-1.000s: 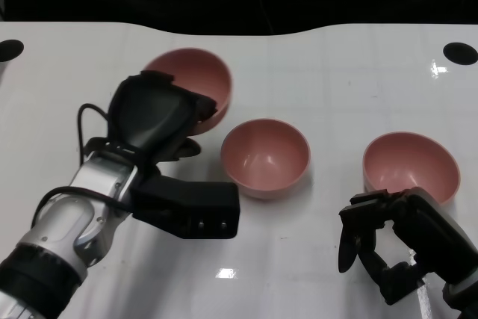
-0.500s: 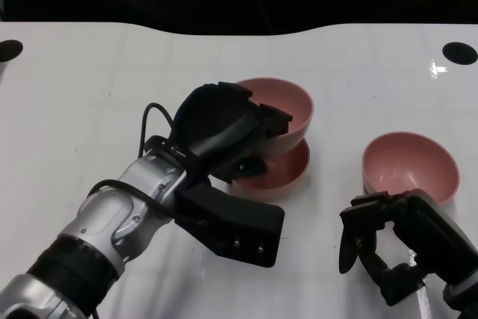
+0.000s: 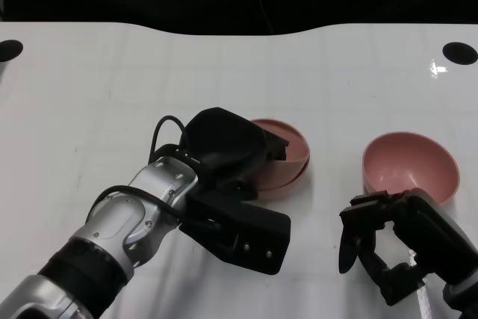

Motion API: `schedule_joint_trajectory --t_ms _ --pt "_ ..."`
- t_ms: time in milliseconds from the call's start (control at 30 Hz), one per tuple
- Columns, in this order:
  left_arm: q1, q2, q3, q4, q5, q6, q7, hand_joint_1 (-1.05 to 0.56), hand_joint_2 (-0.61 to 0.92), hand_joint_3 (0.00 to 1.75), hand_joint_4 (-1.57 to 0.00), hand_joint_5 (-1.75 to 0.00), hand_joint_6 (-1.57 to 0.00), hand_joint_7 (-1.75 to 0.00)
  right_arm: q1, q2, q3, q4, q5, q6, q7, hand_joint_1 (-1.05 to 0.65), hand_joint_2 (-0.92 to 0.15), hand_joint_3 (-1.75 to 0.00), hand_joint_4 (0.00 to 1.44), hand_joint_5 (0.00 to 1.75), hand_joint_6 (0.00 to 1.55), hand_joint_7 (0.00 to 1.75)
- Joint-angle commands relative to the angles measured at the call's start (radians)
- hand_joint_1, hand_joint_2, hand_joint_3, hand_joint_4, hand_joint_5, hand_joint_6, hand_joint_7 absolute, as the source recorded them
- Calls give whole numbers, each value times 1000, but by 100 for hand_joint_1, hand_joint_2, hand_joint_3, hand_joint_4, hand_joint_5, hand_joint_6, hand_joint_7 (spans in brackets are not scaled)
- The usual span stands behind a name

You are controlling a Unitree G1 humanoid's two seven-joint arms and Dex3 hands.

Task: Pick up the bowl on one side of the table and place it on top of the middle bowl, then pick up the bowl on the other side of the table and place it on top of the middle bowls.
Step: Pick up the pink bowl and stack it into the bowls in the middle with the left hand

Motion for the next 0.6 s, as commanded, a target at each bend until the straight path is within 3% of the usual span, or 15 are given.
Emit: schedule_joint_trajectory --t_ms 33,133,267,600 --pt "1 30 -13 -71 42 60 -72 -59 92 39 -30 -48 -39 -12 -10 -8 -2 10 17 -8 1 27 -4 -168 101 161 101 119" --pt "20 38 -9 -107 43 83 -105 -78 92 54 -10 -41 -26 -3 -8 -8 -2 8 15 -1 1 25 -4 -167 100 161 100 119" --pt "41 52 2 -146 23 91 -141 -92 92 67 -1 -33 -16 0 -6 -7 -2 6 18 2 3 26 -5 -166 101 162 100 119" --pt "116 95 80 -283 -41 82 -123 -91 92 66 0 -21 -8 -1 -9 -4 -1 9 20 -5 3 31 -5 -165 102 163 102 120"
